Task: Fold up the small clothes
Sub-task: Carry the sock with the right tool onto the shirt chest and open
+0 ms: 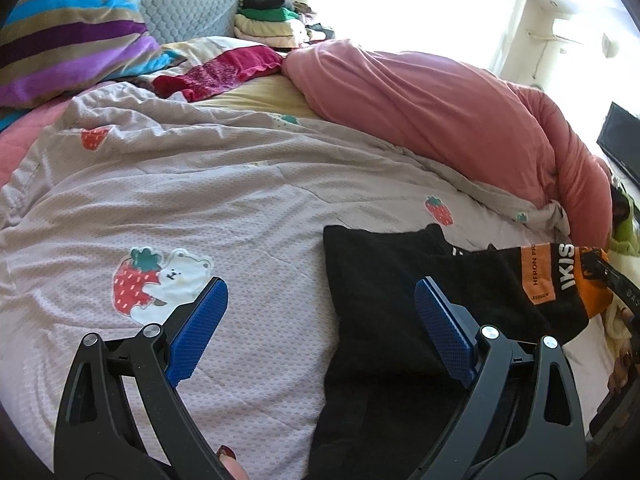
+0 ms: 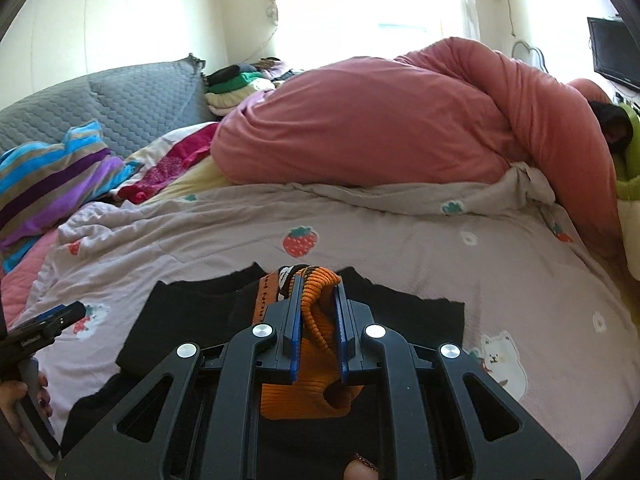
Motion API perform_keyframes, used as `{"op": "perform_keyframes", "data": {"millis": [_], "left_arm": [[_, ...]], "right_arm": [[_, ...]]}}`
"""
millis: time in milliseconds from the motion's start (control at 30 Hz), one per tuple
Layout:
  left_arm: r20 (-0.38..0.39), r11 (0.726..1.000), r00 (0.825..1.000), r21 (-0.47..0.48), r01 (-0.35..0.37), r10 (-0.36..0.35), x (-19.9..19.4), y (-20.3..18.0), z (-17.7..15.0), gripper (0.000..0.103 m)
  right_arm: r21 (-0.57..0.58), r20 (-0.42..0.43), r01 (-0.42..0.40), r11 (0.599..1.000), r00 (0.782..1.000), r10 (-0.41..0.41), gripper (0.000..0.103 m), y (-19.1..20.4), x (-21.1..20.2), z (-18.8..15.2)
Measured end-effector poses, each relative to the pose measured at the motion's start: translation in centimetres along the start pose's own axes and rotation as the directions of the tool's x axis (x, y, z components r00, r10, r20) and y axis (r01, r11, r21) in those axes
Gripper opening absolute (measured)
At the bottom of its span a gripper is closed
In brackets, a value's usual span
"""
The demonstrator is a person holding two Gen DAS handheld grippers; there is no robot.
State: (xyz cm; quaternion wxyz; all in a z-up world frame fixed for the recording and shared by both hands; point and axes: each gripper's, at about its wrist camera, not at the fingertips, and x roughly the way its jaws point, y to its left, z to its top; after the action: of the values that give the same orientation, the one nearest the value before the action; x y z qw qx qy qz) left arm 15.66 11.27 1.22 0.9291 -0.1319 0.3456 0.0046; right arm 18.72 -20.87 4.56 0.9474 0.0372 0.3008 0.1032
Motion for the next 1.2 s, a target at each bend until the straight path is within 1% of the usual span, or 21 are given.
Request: {"op": "perform_keyframes", "data": {"millis": [233,400,833,1133,1200], "left_arm": [[-0.014,0.998,1.000,0.063,-0.005,0.006,0.7,-1.8,-0.4,0.088],[-0.023,0.996,1.000,0.084,-0.003,0.005,1.1,-2.5,-0.6,0.088],[-0.048,0.985,0.999,0.170,-0.009,0.018,2.9,-4.9,-0.7,0.088],[-0.069,0.984,0.997,0.179,-0.007,0.020,3.6,-5.1,-0.9,0.088],[-0.072,0.984,0.997,0.180,-0.004,0.017,3.7,-5.1,-0.9,0.088]], "right_arm": [[0.017,-0.016,0.022,1.000,1.000,-0.022,0.012,-1.1,0.4,-0.7],[0.021,-0.031,0.055,0.998,0.998,-0.054,0.012,-1.7,0.7,-1.1],[0.022,-0.101,0.131,0.991,0.987,-0.128,0.013,-2.9,2.4,-2.6],[0.019,-0.146,0.161,0.987,0.977,-0.157,0.014,-3.4,3.6,-3.3],[0.014,-0.151,0.172,0.985,0.974,-0.168,0.015,-3.5,3.7,-3.5]]}}
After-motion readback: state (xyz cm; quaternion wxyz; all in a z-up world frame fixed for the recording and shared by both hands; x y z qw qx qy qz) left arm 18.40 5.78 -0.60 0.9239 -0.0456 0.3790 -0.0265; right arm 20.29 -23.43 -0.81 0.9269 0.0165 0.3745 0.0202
